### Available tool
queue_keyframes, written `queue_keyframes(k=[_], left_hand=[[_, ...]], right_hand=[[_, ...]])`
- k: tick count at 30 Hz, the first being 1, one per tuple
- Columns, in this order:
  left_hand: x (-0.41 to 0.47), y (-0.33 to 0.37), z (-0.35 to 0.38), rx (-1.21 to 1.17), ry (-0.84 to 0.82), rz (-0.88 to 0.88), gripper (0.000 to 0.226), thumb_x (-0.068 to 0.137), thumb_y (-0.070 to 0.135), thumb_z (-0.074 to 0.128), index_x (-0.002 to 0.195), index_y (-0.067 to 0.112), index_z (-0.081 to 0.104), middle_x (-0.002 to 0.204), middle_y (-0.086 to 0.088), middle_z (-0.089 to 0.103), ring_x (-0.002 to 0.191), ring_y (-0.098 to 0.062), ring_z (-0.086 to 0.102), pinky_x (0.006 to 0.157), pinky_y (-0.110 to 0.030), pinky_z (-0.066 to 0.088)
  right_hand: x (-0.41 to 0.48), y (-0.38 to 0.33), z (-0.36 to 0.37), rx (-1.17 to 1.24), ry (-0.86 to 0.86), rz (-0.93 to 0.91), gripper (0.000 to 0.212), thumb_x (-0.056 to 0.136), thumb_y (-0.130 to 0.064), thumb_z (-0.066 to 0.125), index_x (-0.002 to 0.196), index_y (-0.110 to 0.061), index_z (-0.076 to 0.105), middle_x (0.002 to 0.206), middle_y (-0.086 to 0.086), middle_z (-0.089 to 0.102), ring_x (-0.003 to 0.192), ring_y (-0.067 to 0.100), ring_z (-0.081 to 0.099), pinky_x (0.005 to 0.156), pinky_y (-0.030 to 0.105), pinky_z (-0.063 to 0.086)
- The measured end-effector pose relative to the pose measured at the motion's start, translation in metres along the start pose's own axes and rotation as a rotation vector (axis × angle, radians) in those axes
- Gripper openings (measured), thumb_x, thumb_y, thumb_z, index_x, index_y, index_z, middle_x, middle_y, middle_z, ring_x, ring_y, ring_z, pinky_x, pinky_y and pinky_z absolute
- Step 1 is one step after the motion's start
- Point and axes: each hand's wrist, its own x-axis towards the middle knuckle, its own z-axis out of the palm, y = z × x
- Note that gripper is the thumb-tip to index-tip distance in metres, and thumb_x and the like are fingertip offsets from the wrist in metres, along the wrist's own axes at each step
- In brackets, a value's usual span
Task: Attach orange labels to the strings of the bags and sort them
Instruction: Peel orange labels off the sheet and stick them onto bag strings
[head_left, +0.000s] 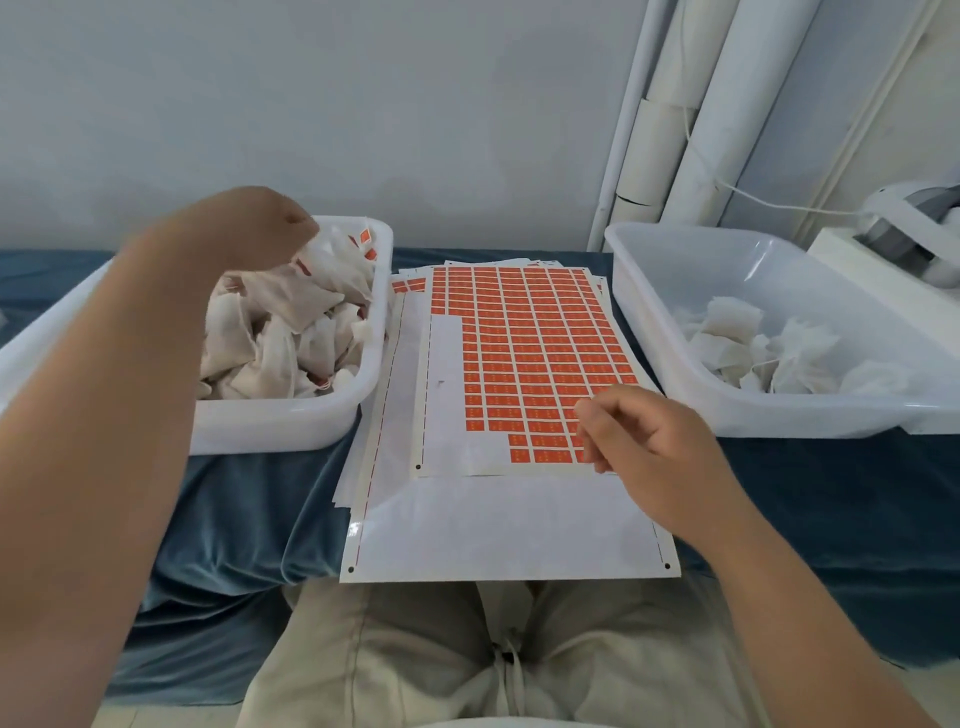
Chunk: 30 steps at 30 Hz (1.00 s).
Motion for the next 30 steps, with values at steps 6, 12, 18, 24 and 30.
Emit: queue_keyframes(k=[6, 12, 18, 24, 30], left_hand=[[-0.023, 0.043, -0.016, 0.199, 0.069, 0.112, 0.054, 0.109, 0.043, 0.046, 0.158, 0.020, 0.043, 0.155, -0.013, 0.053, 0.148, -0.035, 0.043, 0.121, -0.052, 0.033], [-0.107, 0.119, 0.008, -0.186, 0.074, 0.373, 0.026, 0.104, 0.050, 0.055, 0.124, 0.040, 0.070, 0.111, 0.019, 0.068, 0.101, -0.008, 0.067, 0.081, -0.031, 0.053], [-0.155, 0.160, 0.069, -0.393, -0.092, 0.482, 0.019, 0.102, 0.050, 0.060, 0.116, 0.044, 0.073, 0.089, 0.035, 0.060, 0.082, 0.009, 0.063, 0.067, -0.008, 0.048], [-0.188, 0.152, 0.120, -0.533, -0.165, 0.455, 0.022, 0.101, 0.056, 0.058, 0.109, 0.043, 0.075, 0.093, 0.033, 0.070, 0.092, 0.014, 0.063, 0.070, -0.007, 0.047], [-0.200, 0.140, 0.129, -0.696, -0.203, 0.417, 0.019, 0.102, 0.051, 0.061, 0.099, 0.039, 0.076, 0.093, 0.033, 0.070, 0.091, 0.006, 0.067, 0.072, -0.013, 0.054]], right_hand=[[0.027, 0.024, -0.065, -0.124, 0.385, 0.099, 0.026, 0.098, -0.058, 0.055, 0.095, -0.036, 0.069, 0.090, -0.022, 0.071, 0.080, 0.001, 0.070, 0.071, 0.027, 0.056], [0.090, 0.075, -0.129, -0.567, 0.160, 0.349, 0.019, 0.100, -0.036, 0.065, 0.113, -0.029, 0.075, 0.121, 0.000, 0.073, 0.080, 0.017, 0.062, 0.082, 0.038, 0.049], [0.131, 0.105, -0.124, -0.944, -0.286, 0.513, 0.052, 0.100, -0.034, 0.066, 0.151, -0.034, 0.053, 0.143, 0.003, 0.062, 0.113, 0.026, 0.062, 0.103, 0.042, 0.049], [0.136, 0.111, -0.135, -1.020, -0.103, 0.417, 0.016, 0.098, -0.030, 0.063, 0.095, -0.025, 0.078, 0.086, 0.000, 0.070, 0.074, 0.020, 0.064, 0.070, 0.034, 0.049], [0.111, 0.094, -0.149, -0.287, 0.307, 0.344, 0.024, 0.095, -0.038, 0.053, 0.090, -0.030, 0.076, 0.091, -0.006, 0.077, 0.087, 0.019, 0.073, 0.081, 0.042, 0.059]])
